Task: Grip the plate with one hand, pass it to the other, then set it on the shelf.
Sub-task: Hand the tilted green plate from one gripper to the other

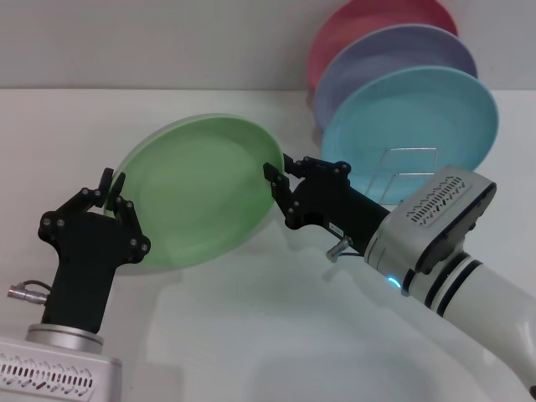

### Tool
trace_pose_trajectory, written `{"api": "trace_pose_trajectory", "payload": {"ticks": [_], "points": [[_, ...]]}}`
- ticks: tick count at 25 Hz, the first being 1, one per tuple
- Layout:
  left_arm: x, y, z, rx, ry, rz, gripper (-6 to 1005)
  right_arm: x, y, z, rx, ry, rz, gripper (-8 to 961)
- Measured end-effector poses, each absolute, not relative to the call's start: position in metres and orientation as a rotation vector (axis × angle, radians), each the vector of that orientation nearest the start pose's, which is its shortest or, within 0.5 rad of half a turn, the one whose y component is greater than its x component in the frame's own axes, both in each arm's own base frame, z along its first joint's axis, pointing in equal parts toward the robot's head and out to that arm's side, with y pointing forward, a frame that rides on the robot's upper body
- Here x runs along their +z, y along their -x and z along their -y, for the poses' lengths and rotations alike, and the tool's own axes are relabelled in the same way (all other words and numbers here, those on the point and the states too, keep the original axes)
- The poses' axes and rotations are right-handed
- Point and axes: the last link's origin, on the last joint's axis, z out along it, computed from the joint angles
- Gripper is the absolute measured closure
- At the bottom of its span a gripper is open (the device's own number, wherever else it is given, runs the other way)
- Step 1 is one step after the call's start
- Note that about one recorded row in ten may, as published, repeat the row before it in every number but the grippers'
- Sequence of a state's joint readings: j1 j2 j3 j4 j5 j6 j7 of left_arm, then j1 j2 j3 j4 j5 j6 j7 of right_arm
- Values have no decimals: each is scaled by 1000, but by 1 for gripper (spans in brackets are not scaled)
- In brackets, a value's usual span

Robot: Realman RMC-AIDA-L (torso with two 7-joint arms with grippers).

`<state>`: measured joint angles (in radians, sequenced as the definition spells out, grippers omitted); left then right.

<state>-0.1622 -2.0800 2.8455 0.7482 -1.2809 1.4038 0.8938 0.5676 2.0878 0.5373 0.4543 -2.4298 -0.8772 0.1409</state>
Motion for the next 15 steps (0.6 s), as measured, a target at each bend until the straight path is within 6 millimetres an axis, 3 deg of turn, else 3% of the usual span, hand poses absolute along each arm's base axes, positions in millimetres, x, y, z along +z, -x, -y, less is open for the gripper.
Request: {"api": "trace_pose_trajectory", "payload": {"ticks": [15], "points": [[-78, 247, -228, -445, 1580, 76, 959, -125, -211, -335, 771, 2198, -416, 781]]}}
